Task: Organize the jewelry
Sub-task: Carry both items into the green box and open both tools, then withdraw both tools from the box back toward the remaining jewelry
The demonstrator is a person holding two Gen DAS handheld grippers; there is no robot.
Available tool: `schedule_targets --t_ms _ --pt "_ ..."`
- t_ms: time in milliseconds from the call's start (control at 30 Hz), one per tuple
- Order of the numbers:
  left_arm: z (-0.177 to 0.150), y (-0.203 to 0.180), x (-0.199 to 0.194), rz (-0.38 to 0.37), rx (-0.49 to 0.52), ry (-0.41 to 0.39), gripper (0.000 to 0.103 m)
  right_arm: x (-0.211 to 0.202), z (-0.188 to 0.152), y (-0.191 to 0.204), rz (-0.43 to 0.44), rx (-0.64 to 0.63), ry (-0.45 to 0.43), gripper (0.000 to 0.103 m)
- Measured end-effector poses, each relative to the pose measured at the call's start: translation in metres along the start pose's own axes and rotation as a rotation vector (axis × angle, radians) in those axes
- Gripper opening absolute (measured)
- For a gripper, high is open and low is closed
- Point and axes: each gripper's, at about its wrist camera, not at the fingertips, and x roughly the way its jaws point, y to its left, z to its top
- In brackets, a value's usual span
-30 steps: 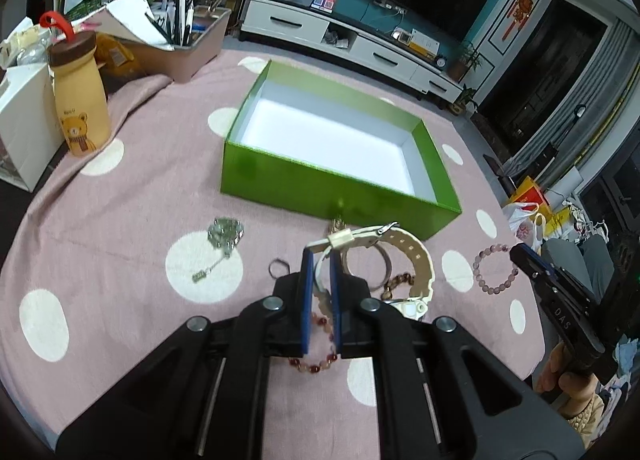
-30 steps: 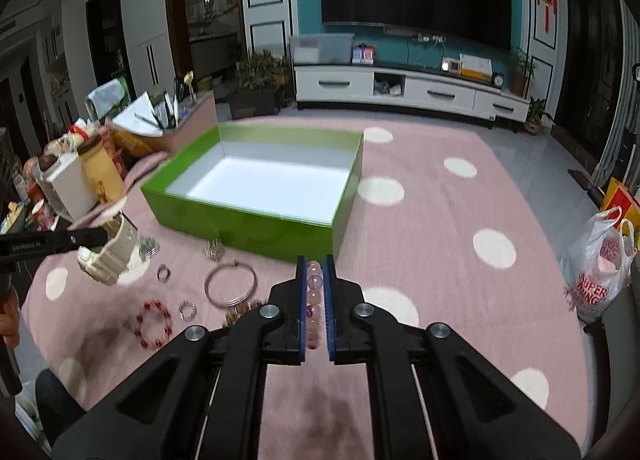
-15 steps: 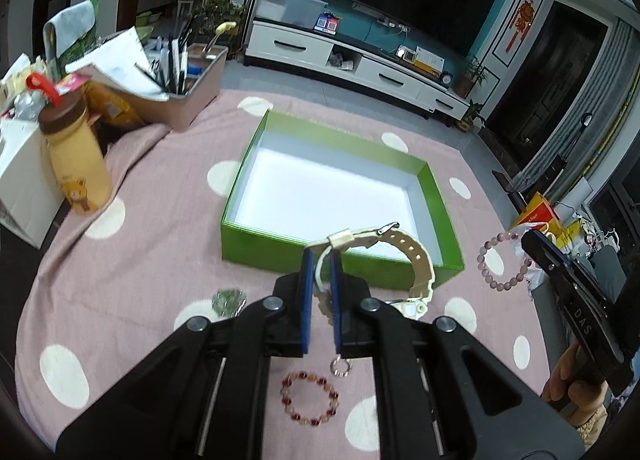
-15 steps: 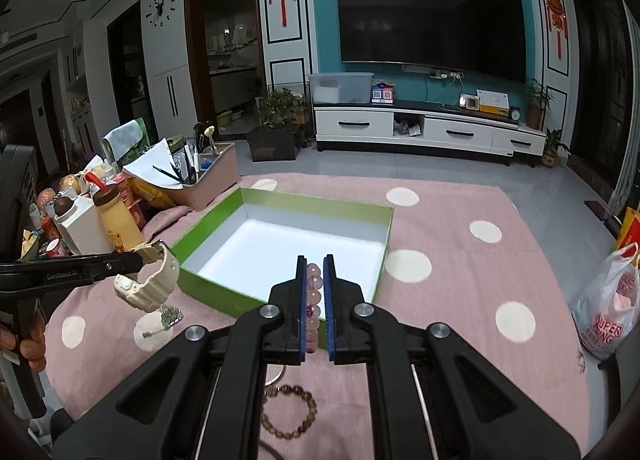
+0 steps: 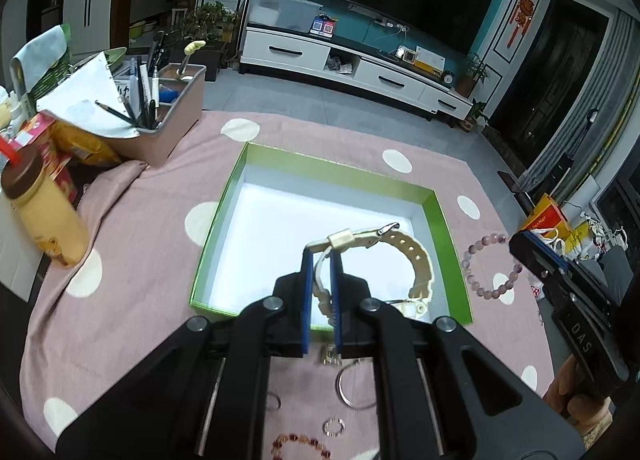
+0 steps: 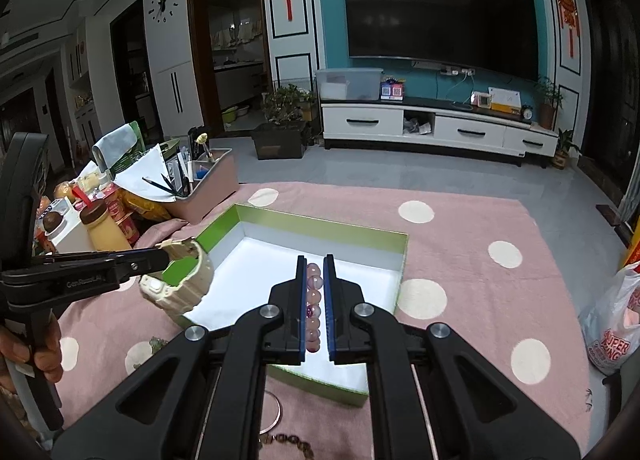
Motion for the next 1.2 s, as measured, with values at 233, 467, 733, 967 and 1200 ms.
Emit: schedule_targets --t_ms 233,467,733,967,1200 --pt "0.013 0.006 0.037 0.041 0.001 0.037 0.008 0.04 0.0 -0.003 0.021 0.019 0.078 0.007" --pt "0.009 0.016 0.075 0.097 0.009 0.1 0.012 0.079 -0.02 -0.01 0.018 0.055 0.185 0.013" --pt "0.008 0.017 0.061 0.112 0.021 0.068 0.059 0.059 -0.026 -0.029 -0.002 0.11 0.153 0.037" --pt "-0.009 0.02 0.027 0.139 0.036 0.051 0.08 0.014 -0.043 -0.041 0.003 0.148 0.129 0.047" --pt "-0.046 0.025 -0.006 0.167 0.06 0.071 0.091 -0.027 -0.07 -0.046 0.011 0.179 0.151 0.05"
